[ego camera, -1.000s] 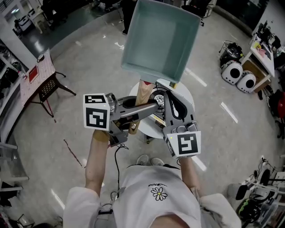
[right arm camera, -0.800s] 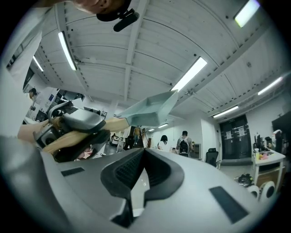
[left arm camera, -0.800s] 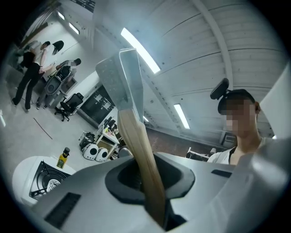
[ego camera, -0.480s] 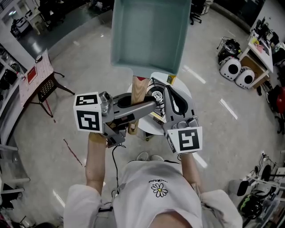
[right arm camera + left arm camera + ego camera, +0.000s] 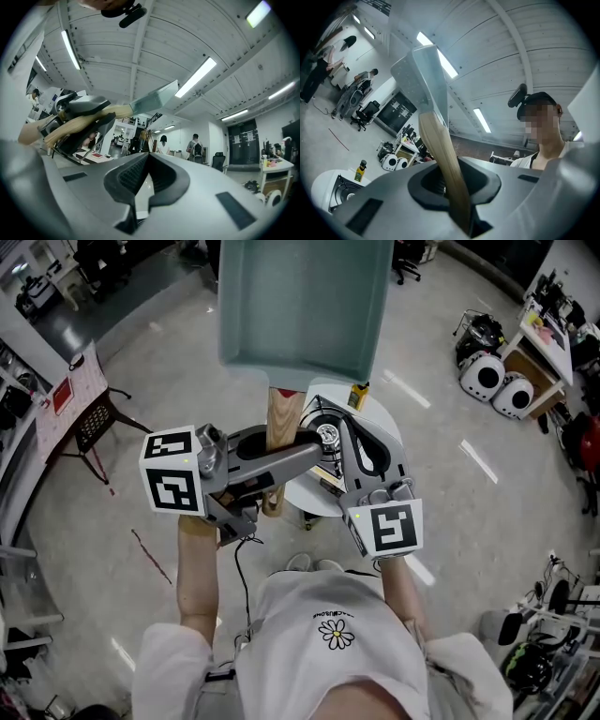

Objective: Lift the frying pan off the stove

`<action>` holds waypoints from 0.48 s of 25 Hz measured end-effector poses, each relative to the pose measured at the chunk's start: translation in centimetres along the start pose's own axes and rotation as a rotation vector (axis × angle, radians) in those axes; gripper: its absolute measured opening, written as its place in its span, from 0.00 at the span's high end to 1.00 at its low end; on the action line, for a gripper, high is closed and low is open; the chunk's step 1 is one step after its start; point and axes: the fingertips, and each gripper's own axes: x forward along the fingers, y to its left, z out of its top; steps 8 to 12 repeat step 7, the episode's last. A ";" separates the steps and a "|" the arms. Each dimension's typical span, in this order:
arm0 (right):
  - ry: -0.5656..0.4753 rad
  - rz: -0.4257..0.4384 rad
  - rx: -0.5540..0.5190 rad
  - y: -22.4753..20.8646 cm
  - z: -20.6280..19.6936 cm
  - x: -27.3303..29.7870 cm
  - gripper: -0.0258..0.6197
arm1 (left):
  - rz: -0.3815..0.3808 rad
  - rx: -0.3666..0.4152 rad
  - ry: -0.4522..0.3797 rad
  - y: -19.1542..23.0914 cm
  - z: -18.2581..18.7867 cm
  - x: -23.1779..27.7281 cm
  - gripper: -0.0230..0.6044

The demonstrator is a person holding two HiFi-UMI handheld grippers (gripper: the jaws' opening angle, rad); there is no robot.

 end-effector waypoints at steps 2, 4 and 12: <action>0.001 0.005 -0.001 0.3 -0.1 0.0 0.96 | 0.002 0.008 0.003 0.0 -0.1 -0.1 0.87; 0.003 0.007 -0.006 0.4 -0.4 0.2 0.96 | 0.005 0.013 0.004 0.3 -0.2 -0.3 0.87; 0.005 0.006 -0.013 0.2 -0.9 0.6 0.96 | -0.003 0.011 0.001 0.9 -0.1 -0.3 0.87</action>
